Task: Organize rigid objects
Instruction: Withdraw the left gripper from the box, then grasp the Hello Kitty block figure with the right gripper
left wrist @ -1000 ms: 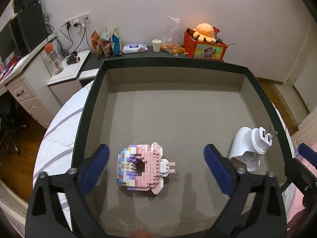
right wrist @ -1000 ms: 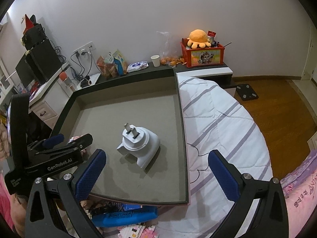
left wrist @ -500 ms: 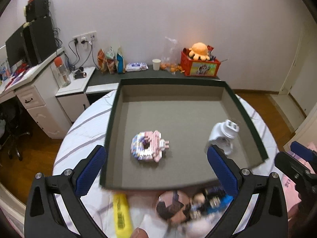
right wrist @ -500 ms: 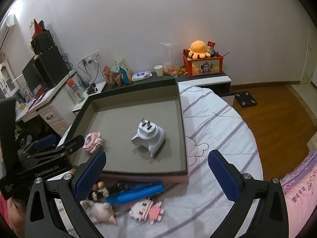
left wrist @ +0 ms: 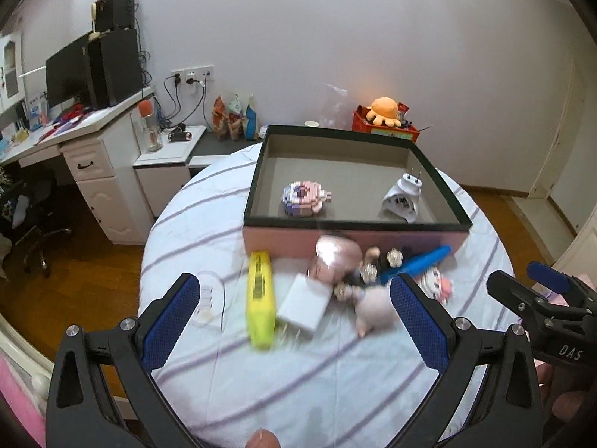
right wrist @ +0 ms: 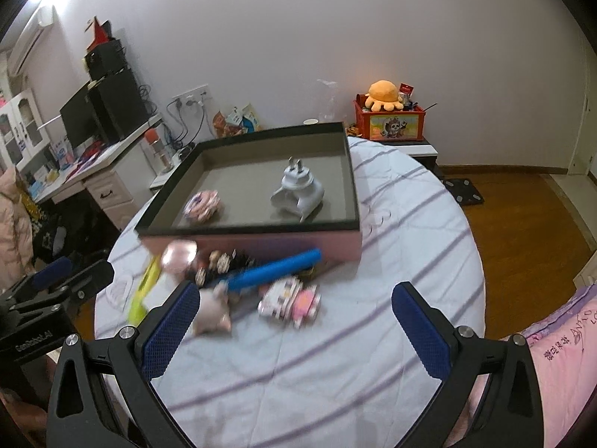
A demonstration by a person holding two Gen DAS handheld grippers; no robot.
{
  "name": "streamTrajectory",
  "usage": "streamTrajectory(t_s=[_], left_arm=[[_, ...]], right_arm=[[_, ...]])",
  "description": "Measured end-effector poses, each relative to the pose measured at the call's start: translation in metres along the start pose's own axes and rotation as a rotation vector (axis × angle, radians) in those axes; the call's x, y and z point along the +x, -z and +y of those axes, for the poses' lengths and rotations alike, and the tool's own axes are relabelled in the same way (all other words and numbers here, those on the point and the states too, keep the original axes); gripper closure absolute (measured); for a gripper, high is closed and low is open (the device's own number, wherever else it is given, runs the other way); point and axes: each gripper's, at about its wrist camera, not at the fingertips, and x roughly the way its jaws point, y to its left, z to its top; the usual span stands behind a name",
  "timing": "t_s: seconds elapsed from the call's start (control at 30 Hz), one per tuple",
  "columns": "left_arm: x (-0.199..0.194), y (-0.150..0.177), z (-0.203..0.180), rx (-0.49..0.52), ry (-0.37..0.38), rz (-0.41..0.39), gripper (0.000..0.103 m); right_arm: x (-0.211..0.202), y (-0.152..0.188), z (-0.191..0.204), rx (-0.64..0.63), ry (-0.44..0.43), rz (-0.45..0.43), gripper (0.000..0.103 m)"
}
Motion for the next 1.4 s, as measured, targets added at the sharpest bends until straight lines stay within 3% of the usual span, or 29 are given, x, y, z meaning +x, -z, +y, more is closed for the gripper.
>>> streamTrajectory(t_s=[0.2, 0.53, 1.0, 1.07, 1.3, 1.4], left_arm=[[-0.015, 0.013, 0.003, 0.01, -0.021, -0.024, 0.0], [-0.007, 0.017, 0.011, -0.01, -0.012, -0.019, 0.0], [0.018, 0.019, 0.014, -0.027, -0.012, 0.017, 0.0], [0.02, 0.019, 0.014, -0.025, -0.013, 0.02, 0.0], [0.026, 0.02, 0.017, -0.034, -0.012, 0.034, 0.0], [0.026, 0.02, 0.016, -0.028, -0.013, 0.033, 0.0]], right_arm=[[-0.012, 0.014, 0.009, -0.023, 0.006, -0.015, 0.0], [-0.003, 0.021, 0.016, -0.045, 0.026, 0.002, 0.0], [0.068, 0.025, 0.011, -0.039, 0.084, 0.113, 0.0], [0.076, 0.025, 0.009, -0.032, 0.094, 0.122, 0.008], [0.099, 0.026, 0.007, -0.045, 0.129, 0.163, 0.017], [0.103, 0.027, 0.011, -0.073, 0.133, 0.159, 0.026]])
